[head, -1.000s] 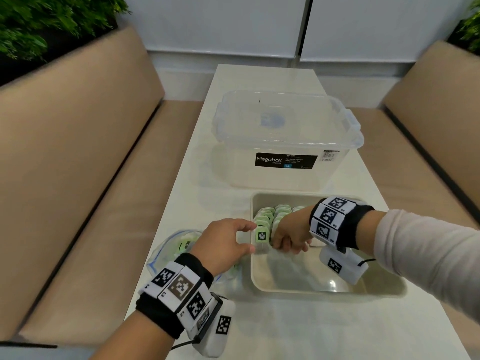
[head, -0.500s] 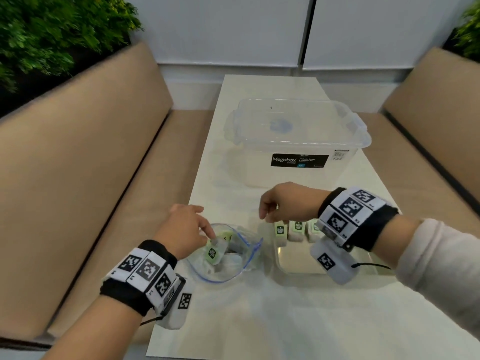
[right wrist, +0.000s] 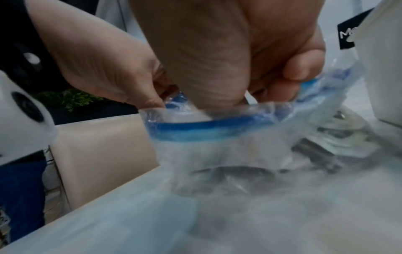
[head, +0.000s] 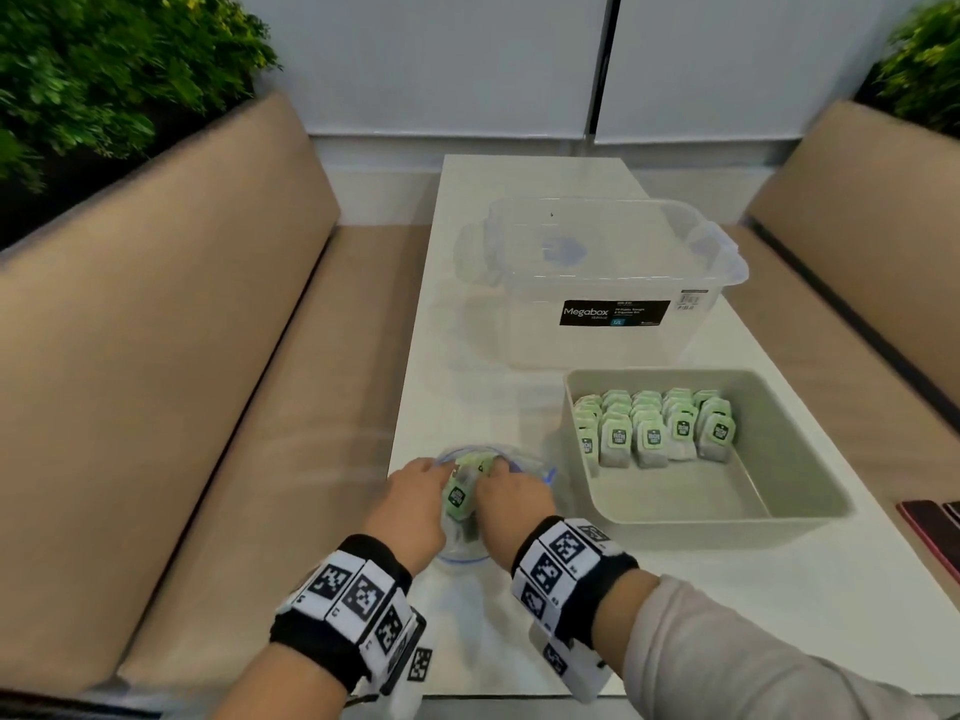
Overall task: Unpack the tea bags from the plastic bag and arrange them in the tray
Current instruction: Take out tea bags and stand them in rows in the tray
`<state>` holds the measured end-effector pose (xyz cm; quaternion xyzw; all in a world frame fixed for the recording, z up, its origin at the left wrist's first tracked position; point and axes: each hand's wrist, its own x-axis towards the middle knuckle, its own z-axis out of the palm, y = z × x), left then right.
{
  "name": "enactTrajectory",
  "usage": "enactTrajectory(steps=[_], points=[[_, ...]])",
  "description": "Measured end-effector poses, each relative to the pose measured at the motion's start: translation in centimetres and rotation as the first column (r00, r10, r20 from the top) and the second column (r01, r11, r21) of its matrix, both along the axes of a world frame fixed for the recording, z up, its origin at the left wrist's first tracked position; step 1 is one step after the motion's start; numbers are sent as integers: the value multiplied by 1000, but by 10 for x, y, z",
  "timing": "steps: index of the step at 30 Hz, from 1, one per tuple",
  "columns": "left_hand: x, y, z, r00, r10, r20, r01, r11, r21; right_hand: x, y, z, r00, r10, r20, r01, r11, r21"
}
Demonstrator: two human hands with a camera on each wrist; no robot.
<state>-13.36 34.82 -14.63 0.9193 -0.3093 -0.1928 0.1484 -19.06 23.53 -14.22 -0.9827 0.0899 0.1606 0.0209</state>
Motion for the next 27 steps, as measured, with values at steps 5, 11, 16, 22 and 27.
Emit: enactTrajectory(steps=[5, 11, 16, 22, 27], points=[[0, 1, -2, 1000, 15, -3, -15, 999, -42, 2, -11, -3, 1000, 6, -3, -6, 999, 51], [0, 4, 1, 1000, 5, -10, -6, 996, -90, 5, -28, 15, 972, -224, 67, 171, 876, 452], [-11, 3, 19, 995, -94, 26, 97, 982, -162, 9, -35, 36, 910, -415, 0, 263, 578, 773], [-14, -1, 32, 995, 3, 103, 37, 923, -383, 5, -38, 54, 880, -464, -100, 207, 185, 961], [-8, -6, 41, 989, 142, 44, -97, 838, -537, -3, -39, 73, 882, -451, 138, 0, 293, 956]])
